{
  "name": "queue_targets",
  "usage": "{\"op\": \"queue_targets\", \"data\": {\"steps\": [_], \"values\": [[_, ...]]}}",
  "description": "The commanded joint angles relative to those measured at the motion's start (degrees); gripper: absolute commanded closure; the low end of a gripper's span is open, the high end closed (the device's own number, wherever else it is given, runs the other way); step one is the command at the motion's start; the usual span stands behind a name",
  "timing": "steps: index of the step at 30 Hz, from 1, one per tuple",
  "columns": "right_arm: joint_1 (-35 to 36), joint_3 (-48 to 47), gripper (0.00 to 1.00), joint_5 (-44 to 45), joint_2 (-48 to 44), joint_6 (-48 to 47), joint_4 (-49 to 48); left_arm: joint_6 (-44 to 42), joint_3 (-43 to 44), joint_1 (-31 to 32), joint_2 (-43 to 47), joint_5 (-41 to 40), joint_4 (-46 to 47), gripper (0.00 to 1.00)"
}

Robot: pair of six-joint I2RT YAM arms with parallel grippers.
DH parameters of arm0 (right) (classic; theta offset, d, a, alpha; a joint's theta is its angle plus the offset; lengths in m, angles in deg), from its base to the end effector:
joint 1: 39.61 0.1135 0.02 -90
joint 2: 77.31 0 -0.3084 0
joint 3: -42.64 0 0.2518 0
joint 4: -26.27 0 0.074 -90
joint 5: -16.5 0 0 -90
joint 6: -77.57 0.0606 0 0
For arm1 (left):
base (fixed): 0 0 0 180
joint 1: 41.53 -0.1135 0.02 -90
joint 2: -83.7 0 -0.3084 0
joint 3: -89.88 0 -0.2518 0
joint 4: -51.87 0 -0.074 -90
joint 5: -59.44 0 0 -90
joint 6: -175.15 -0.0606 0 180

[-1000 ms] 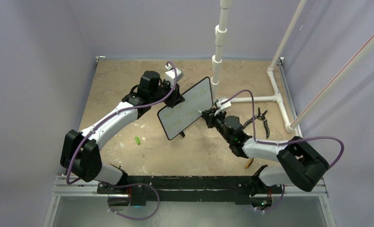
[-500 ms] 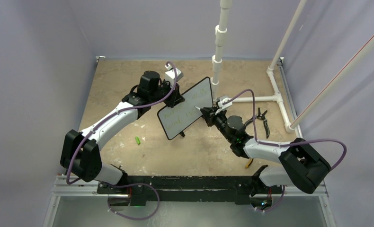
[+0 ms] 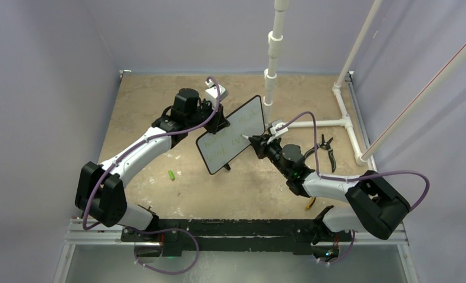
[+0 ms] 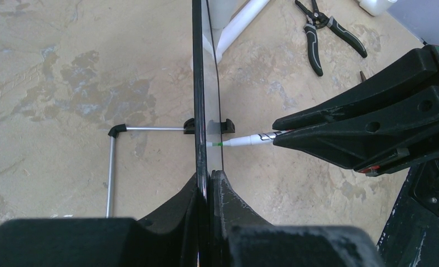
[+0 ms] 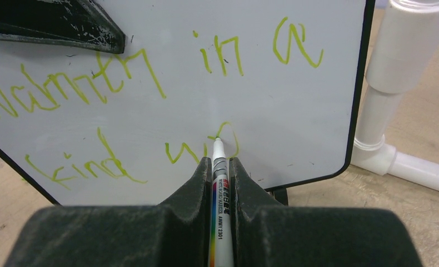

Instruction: Write a sentence on the whiteboard

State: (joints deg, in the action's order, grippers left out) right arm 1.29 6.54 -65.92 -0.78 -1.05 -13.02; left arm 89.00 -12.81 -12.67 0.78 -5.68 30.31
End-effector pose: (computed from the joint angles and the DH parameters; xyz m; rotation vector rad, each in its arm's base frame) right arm 0.2122 0.1733 0.2475 -0.3110 1.5935 0.6034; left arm 0.2919 -0.1900 0.3360 0.7215 1.9634 -0.7953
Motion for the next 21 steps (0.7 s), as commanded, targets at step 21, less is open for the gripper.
{"op": "queue_targets", "data": {"steps": [21], "values": [[-0.03,0.05,1.00,5.67,-2.99,0.16,-3.97,-1.99,-1.11,0.23,0.30,2.32,0.56,1.00]]}}
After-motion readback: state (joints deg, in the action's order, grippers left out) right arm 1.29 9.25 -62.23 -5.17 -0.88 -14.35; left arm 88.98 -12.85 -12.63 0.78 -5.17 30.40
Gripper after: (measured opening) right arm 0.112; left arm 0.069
